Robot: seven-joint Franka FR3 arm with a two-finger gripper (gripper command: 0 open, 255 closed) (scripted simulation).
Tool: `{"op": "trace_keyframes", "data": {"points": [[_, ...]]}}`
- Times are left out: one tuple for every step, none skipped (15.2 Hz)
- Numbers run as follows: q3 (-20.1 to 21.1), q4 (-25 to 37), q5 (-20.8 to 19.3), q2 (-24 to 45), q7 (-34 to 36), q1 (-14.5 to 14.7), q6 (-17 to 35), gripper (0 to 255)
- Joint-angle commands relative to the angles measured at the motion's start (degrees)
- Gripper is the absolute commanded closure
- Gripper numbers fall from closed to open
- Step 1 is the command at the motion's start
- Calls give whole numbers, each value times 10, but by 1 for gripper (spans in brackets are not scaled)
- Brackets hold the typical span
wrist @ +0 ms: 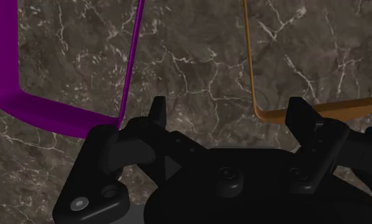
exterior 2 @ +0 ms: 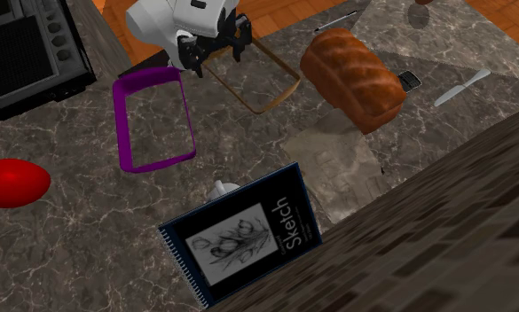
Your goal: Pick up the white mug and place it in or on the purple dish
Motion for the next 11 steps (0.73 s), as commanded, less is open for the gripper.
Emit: {"op": "trace_keyframes", "data": {"points": [[-12, 18, -7, 32, -9, -6, 25, 0], [-18, 28, -9, 48, -13, -8, 36, 0], [-23, 40, -11, 64, -18, -11, 46, 0], [-29, 52, -13, 81, -23, -13, 56, 0], [-35, 65, -14, 98, -27, -16, 65, 0], [-40, 78, -15, 114, -32, -18, 74, 0], [-46, 92, -15, 131, -36, -20, 82, 0], [-51, 107, -15, 148, -41, -22, 90, 0], [-57, 122, -14, 166, -46, -24, 97, 0], [-62, 138, -13, 183, -51, -27, 104, 0], [-67, 154, -11, 200, -56, -29, 110, 0]]}}
